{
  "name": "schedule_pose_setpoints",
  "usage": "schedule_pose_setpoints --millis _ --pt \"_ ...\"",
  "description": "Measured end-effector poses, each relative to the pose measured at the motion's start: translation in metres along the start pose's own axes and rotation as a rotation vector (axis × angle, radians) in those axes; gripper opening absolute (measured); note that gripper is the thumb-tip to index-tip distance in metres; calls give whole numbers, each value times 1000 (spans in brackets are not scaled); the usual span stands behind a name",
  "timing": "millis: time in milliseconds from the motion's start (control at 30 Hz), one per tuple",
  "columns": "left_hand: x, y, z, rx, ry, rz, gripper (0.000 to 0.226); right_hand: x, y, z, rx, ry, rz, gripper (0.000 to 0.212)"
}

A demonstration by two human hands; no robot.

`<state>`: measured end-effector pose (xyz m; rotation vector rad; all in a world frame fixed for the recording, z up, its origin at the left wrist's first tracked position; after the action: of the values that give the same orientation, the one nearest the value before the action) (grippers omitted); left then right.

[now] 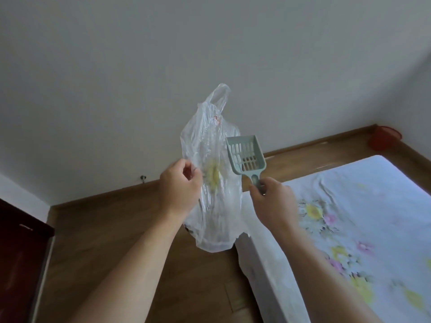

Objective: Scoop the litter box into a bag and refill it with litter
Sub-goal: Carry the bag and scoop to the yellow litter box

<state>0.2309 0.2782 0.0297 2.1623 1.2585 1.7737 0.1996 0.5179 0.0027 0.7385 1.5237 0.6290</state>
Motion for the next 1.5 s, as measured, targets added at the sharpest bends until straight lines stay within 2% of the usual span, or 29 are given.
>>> schedule_pose_setpoints --millis 233,533,967,1267,1500 --pt "-14 -24 -78 -25 -33 8 20 -22 -20 -67 21 -36 -3 32" --pt "-31 -80 -198 -31 -60 -1 21 -29 -50 -200 53 -43 -23 37" --pt "-39 -151 -361 -69 -82 42 19 -58 -69 -363 72 -89 -16 24" --pt "-64 -205 -490 -209 -146 102 18 -80 -109 -459 182 -196 -20 21" --pt "-54 -265 -558 -366 -223 166 17 -70 -113 -501 315 -321 8 19"
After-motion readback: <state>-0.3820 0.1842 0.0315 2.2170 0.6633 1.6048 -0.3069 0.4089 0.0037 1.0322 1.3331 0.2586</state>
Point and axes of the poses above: each hand's wrist, its own z-axis away from the middle knuckle, its own y-axis out of the back of the hand, x = y × z, the point moved 7 cm from there along -z, towards the middle knuckle, and after that the axes turned 2 degrees about -x, right-handed, at the moved point
